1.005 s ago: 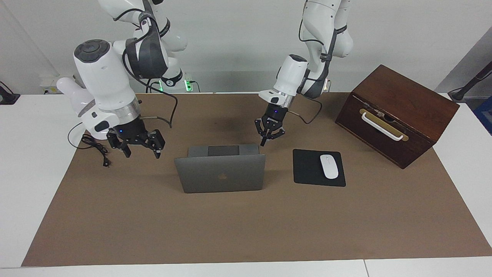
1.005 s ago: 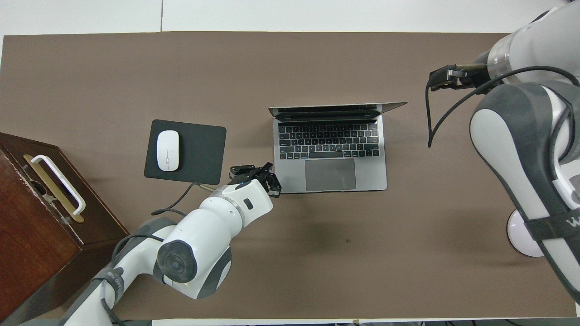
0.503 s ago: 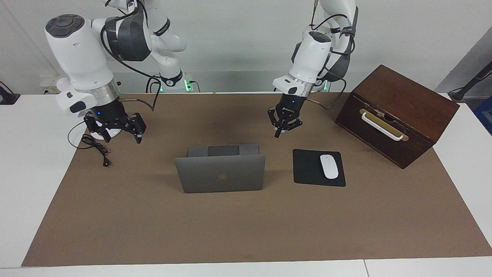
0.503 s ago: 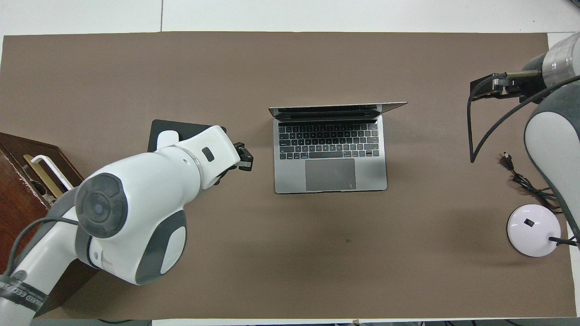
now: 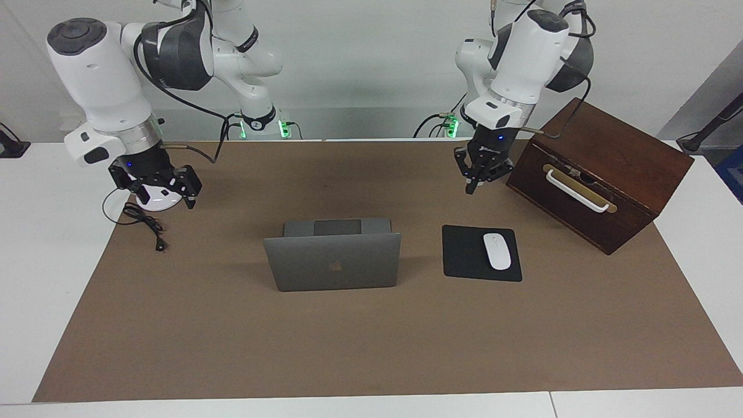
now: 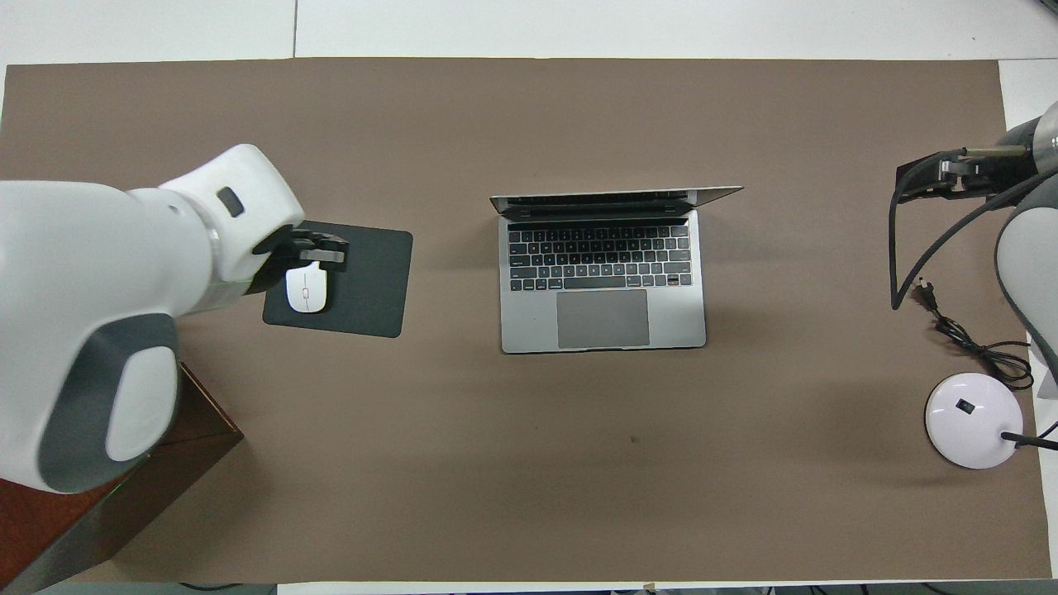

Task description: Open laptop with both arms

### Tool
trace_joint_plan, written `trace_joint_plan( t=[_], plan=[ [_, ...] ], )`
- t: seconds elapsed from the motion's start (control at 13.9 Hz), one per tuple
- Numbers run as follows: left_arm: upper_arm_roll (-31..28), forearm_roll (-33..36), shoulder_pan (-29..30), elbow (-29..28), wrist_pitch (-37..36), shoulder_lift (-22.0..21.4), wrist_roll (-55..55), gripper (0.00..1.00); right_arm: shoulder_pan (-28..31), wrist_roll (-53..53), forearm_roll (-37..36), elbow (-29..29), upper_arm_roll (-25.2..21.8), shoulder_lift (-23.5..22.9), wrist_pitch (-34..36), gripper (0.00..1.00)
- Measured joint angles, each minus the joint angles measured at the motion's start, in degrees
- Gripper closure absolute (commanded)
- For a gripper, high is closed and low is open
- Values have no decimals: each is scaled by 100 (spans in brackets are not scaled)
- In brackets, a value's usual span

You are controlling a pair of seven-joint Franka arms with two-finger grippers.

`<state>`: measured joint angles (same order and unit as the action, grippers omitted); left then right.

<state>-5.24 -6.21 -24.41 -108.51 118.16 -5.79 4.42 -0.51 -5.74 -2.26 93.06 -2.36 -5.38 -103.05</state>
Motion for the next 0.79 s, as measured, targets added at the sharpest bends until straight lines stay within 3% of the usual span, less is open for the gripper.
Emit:
trace_joint_plan(
  t=[0.14, 0.22, 0.29, 0.79],
  plan=[
    [-7, 2, 343, 280, -548, -1, -43, 100, -1, 5, 164, 42, -78, 24, 0, 0],
    [-8, 3, 486, 405, -778, 2, -44, 75, -1, 12, 194, 46, -106, 33, 0, 0],
    [-6, 3, 617, 528, -967, 6, -45, 1, -1, 16, 209, 48, -122, 39, 0, 0],
    [-11, 155, 1455, 1225, -1964, 132, -58, 0, -35, 16, 264, 59, -125, 45, 0, 0]
  ],
)
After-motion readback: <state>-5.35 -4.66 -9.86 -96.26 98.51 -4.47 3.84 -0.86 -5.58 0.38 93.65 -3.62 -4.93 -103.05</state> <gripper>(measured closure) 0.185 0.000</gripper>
